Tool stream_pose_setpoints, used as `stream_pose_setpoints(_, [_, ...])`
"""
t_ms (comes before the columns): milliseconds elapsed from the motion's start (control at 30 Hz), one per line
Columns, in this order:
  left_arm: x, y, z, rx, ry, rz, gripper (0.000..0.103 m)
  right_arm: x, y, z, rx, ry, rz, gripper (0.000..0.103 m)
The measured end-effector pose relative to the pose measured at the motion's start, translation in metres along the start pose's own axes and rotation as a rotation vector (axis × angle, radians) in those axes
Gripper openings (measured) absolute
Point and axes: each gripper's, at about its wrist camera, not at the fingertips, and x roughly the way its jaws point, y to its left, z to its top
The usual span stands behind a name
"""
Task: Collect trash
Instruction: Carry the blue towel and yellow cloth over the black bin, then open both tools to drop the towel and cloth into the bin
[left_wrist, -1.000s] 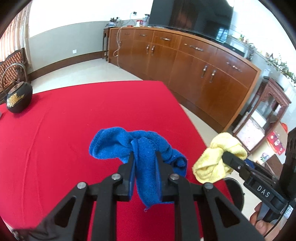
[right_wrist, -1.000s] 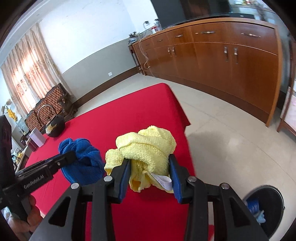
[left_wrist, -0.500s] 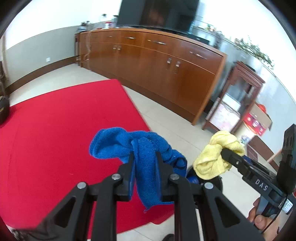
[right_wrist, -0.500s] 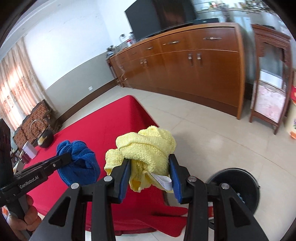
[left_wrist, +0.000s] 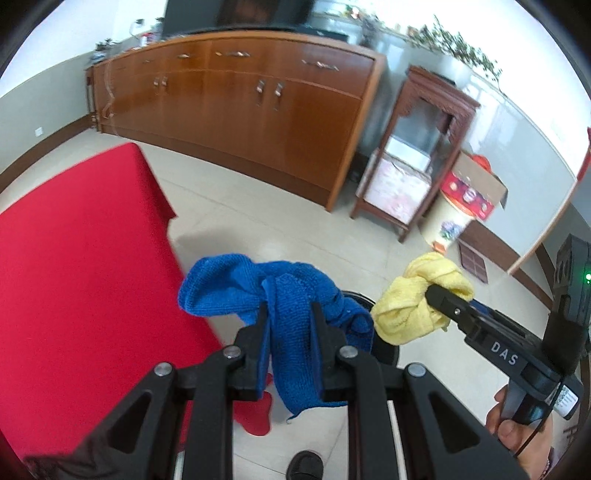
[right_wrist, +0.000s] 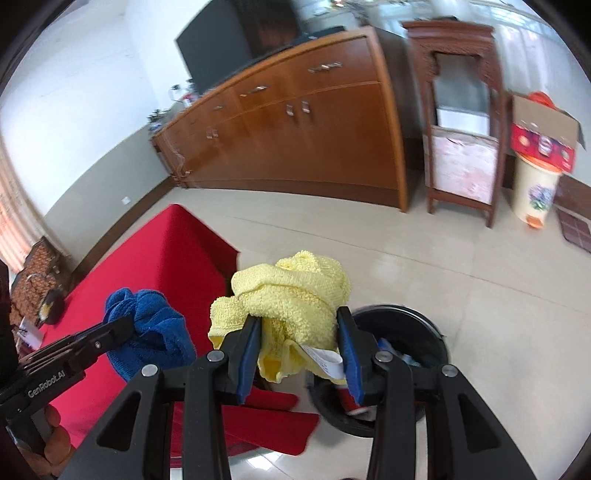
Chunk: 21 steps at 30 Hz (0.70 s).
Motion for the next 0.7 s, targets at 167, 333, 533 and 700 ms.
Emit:
stream_pose_setpoints(167, [0.029, -0.026, -0.009, 0.024, 0.053, -0.020, 0.020, 0.013, -0.045, -0.007, 0.051, 0.049, -0.060, 0.042])
stream_pose_setpoints(333, [0.058, -0.045, -0.021, 0.042, 0.111, -0.024, 0.020, 0.032, -0.075, -0.013, 0.082, 0.092, -0.098, 0.042])
stream_pose_setpoints(533, [0.081, -0.055, -0.032, 0.036, 0.163, -0.017, 0.020, 0.055, -0.091, -0.012, 0.076, 0.135, -0.142, 0.042])
stream_pose_setpoints(700, [0.097, -0.060, -0.039, 0.024, 0.200, -0.013, 0.020, 0.084, -0.101, -0.008, 0.071, 0.187, -0.157, 0.042])
